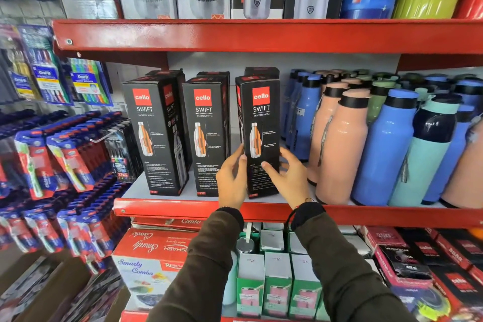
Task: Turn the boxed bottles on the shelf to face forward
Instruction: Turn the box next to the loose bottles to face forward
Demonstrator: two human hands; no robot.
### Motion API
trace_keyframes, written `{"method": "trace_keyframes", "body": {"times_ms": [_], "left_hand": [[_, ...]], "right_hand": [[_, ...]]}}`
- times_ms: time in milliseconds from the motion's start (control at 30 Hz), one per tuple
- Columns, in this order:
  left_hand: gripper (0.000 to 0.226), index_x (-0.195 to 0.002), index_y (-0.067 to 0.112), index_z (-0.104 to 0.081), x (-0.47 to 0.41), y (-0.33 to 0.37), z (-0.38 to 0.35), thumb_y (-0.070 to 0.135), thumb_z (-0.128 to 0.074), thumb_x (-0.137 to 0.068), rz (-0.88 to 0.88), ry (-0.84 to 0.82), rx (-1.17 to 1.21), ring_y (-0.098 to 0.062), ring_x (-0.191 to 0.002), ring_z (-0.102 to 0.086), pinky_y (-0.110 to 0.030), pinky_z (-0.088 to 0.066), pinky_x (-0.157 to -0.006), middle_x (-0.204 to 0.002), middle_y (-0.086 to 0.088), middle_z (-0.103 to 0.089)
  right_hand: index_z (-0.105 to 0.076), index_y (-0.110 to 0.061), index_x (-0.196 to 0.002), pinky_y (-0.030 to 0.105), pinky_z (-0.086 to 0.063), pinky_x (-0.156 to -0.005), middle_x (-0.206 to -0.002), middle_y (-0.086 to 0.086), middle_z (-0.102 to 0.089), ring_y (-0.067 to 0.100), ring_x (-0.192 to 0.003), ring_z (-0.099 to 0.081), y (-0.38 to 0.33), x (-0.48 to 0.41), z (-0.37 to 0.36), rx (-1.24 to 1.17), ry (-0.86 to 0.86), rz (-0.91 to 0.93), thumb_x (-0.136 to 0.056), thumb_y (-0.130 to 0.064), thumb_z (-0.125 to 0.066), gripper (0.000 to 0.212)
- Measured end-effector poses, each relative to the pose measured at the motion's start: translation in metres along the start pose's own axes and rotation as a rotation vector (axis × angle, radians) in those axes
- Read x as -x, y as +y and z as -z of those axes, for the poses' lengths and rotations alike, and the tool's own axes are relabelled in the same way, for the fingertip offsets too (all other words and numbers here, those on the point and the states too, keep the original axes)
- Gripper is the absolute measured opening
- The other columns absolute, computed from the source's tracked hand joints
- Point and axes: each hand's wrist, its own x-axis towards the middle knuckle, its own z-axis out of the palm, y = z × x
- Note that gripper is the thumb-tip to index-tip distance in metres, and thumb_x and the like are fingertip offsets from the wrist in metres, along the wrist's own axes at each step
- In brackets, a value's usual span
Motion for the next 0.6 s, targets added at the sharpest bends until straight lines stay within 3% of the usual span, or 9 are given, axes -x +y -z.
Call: {"method": "trace_keyframes", "body": {"times_ms": [100,267,367,467,533,600], "left_hand": [[0.038,-0.132,0.026,-0.067,0.006,0.002,-0.002,0.040,-0.049,-0.101,-0.040,0.025,0.057,-0.005,-0.129,-0.059,-0.046,-0.050,-0.109,-0.133,0.014,-0.066],[0.034,-0.127,0.028,-0.070,0.011,0.003,-0.005,0.040,-0.050,-0.102,-0.102,0.048,0.087,-0.016,-0.124,-0.063,-0.054,-0.054,-0.101,-0.124,0.014,-0.067],[0.032,-0.129,0.026,-0.068,0.009,0.004,-0.008,0.031,-0.049,-0.104,-0.152,0.043,0.028,-0.011,-0.124,-0.062,-0.042,-0.053,-0.105,-0.125,0.013,-0.067],[0.039,-0.143,0.015,-0.055,0.001,0.007,-0.011,0.020,-0.043,-0.106,-0.167,0.054,-0.073,0.002,-0.135,-0.047,-0.018,-0.037,-0.116,-0.145,0.004,-0.054],[0.045,-0.152,0.011,-0.041,-0.005,0.009,-0.015,0.015,-0.038,-0.107,-0.097,0.038,-0.098,-0.003,-0.142,-0.037,-0.008,-0.026,-0.114,-0.155,-0.001,-0.043],[0.047,-0.154,0.009,-0.035,-0.010,0.008,-0.018,0.015,-0.036,-0.108,-0.004,-0.007,-0.067,-0.008,-0.144,-0.036,-0.007,-0.024,-0.111,-0.157,-0.002,-0.041]], "right_hand": [[-0.056,-0.057,-0.112,0.010,-0.049,-0.083,-0.106,-0.024,-0.069,-0.005,-0.103,-0.064,-0.006,0.002,0.001,-0.006,0.026,0.026,-0.066,-0.049,-0.084,0.054],[-0.060,-0.041,-0.108,0.005,-0.048,-0.076,-0.100,-0.027,-0.070,-0.008,-0.093,-0.066,-0.009,0.001,-0.001,-0.055,0.078,0.038,-0.055,-0.051,-0.090,0.062],[-0.058,-0.046,-0.105,0.003,-0.046,-0.073,-0.099,-0.036,-0.067,-0.011,-0.091,-0.065,-0.012,-0.002,0.002,-0.071,0.087,0.040,-0.054,-0.046,-0.089,0.059],[-0.057,-0.044,-0.110,-0.002,-0.041,-0.073,-0.096,-0.038,-0.065,-0.020,-0.091,-0.060,-0.011,-0.005,0.009,-0.077,0.082,0.028,-0.054,-0.044,-0.085,0.062],[-0.057,-0.037,-0.117,-0.004,-0.039,-0.074,-0.100,-0.033,-0.063,-0.023,-0.093,-0.057,-0.011,-0.007,0.012,-0.073,0.058,0.023,-0.055,-0.043,-0.082,0.067],[-0.055,-0.037,-0.121,-0.004,-0.040,-0.075,-0.105,-0.032,-0.062,-0.023,-0.094,-0.056,-0.009,-0.008,0.014,-0.074,0.028,0.013,-0.056,-0.043,-0.080,0.070]]}}
